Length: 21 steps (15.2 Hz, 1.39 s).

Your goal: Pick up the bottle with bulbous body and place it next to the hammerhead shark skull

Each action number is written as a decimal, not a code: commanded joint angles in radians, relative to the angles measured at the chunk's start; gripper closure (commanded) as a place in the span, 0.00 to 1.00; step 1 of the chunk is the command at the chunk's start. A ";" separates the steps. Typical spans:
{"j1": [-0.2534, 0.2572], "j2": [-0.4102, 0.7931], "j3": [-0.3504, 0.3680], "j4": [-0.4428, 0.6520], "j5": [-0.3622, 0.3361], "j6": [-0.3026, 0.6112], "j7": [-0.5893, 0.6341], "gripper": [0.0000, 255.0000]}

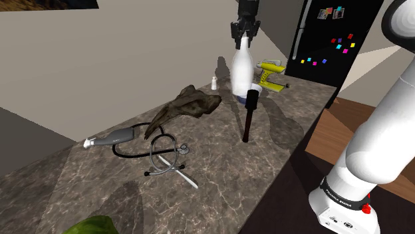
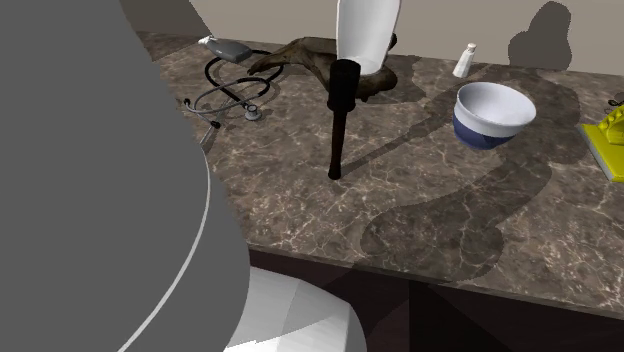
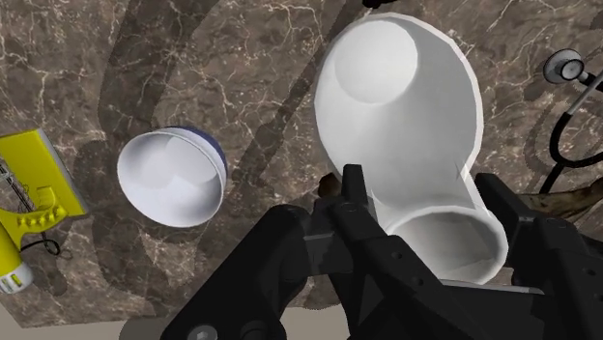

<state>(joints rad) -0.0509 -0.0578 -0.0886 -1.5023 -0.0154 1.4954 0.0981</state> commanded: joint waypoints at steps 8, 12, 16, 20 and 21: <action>0.001 -0.046 0.002 -0.178 -0.004 0.134 0.005 1.00; 0.001 -0.058 0.002 -0.246 -0.005 0.190 0.007 1.00; 0.001 -0.066 0.002 -0.310 -0.006 0.245 0.008 1.00; 0.001 -0.070 0.002 -0.368 -0.007 0.299 0.009 1.00; 0.001 -0.071 0.002 -0.382 -0.007 0.313 0.009 1.00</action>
<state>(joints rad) -0.0495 -0.1267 -0.0860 -1.8706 -0.0219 1.7947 0.1084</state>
